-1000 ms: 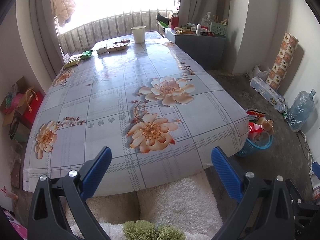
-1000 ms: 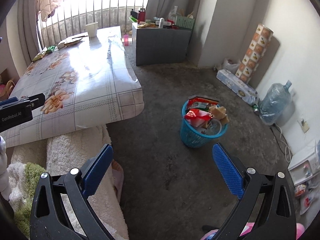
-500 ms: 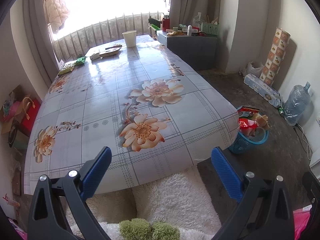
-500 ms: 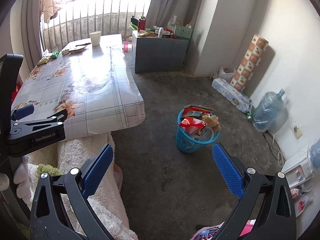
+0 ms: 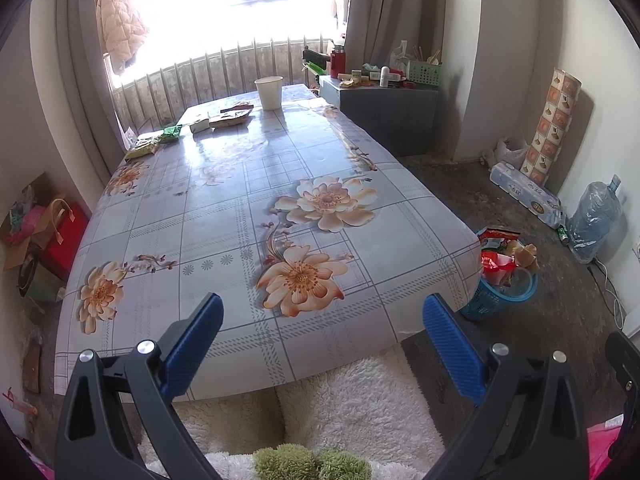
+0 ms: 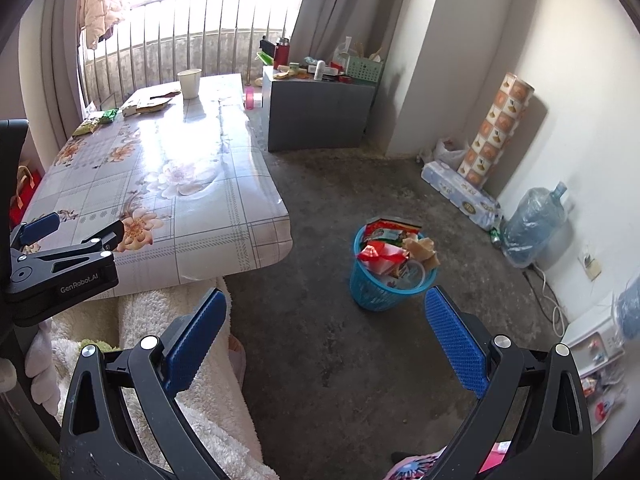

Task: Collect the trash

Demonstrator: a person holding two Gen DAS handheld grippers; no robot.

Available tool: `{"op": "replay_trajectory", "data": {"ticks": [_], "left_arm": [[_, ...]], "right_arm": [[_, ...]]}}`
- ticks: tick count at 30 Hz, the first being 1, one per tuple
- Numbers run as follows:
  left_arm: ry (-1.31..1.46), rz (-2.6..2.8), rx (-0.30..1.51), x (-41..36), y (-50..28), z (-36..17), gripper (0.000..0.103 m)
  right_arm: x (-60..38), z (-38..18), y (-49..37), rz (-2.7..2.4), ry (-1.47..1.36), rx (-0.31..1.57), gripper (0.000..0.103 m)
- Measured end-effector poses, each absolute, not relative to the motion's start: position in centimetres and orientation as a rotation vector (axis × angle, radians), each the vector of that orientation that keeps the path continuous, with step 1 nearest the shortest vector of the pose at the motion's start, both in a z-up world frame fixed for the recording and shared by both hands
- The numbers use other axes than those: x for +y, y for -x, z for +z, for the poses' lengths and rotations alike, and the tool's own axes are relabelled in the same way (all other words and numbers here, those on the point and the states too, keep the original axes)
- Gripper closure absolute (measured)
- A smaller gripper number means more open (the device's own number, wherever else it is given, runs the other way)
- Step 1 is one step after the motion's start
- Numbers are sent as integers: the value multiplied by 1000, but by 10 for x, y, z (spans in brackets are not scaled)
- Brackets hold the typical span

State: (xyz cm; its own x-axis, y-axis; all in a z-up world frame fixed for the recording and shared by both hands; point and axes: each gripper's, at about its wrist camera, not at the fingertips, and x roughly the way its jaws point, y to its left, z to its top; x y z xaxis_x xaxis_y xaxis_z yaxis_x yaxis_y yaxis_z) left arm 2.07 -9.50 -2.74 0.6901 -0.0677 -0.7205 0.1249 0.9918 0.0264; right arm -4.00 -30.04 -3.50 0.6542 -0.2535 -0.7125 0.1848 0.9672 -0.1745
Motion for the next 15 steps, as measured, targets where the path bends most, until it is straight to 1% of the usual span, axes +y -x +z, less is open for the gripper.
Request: {"op": "replay_trajectory", "data": {"ticks": [15], "left_arm": [[-75, -76, 779, -81, -20, -22, 5]], "right_arm": [[-284, -32, 26, -214, 109, 816, 7]]}}
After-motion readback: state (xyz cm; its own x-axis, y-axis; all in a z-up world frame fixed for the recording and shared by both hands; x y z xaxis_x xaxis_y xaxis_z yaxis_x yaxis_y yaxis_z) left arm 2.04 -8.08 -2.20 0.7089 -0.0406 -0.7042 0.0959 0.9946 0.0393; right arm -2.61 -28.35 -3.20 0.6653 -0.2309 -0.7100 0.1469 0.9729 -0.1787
